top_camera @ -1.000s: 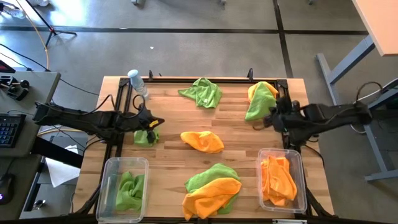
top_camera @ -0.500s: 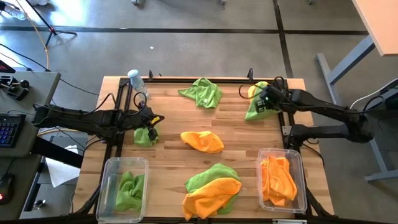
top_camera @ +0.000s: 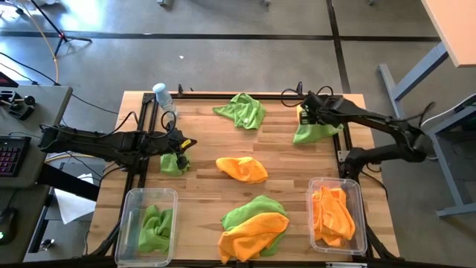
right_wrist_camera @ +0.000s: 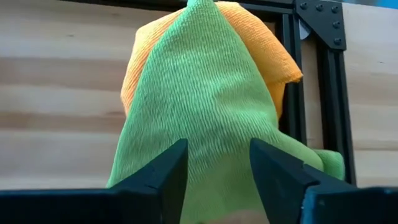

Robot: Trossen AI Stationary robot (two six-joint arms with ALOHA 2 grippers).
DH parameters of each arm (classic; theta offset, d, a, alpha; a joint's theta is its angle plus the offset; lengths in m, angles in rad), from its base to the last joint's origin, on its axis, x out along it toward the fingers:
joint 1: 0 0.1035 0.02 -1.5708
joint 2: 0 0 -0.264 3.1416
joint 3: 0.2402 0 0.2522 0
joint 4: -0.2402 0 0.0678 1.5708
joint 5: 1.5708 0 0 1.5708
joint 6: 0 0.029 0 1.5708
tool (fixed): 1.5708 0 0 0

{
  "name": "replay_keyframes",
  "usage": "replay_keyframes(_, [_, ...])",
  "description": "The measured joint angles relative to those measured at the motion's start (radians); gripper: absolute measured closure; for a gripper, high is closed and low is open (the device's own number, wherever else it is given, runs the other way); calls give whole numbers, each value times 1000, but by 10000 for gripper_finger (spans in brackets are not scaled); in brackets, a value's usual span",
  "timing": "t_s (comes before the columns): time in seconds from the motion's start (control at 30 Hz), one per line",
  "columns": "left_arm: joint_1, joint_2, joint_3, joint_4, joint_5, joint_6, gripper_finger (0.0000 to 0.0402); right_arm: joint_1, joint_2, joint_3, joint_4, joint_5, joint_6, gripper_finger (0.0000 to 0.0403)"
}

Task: Sort microfiber towel by color & place in baskets
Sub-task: Put the green towel into the left transparent bin

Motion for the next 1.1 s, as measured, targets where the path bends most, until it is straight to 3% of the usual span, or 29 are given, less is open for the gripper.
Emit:
replay_keyframes(0.33, [0, 0, 0, -4, 0, 1, 401, -73, 148, 0, 14, -50, 33, 240])
replay_keyframes(0.43, [0, 0, 0, -3, 0, 0, 401, -73, 159, 0, 22, -56, 4, 279])
replay_keyframes(0.57, [0, 0, 0, -1, 0, -2, 401, -72, 148, 0, 18, -56, -5, 368])
replay_keyframes(0.63, [0, 0, 0, 9, -1, -2, 401, -72, 127, 0, 14, -56, -24, 393])
replay_keyframes(0.87, [0, 0, 0, 85, -21, -19, 395, -19, -28, 0, -28, -59, -17, 399])
replay_keyframes(1.1, [0, 0, 0, 147, -3, -55, 336, 97, -249, 0, -10, -53, -8, 401])
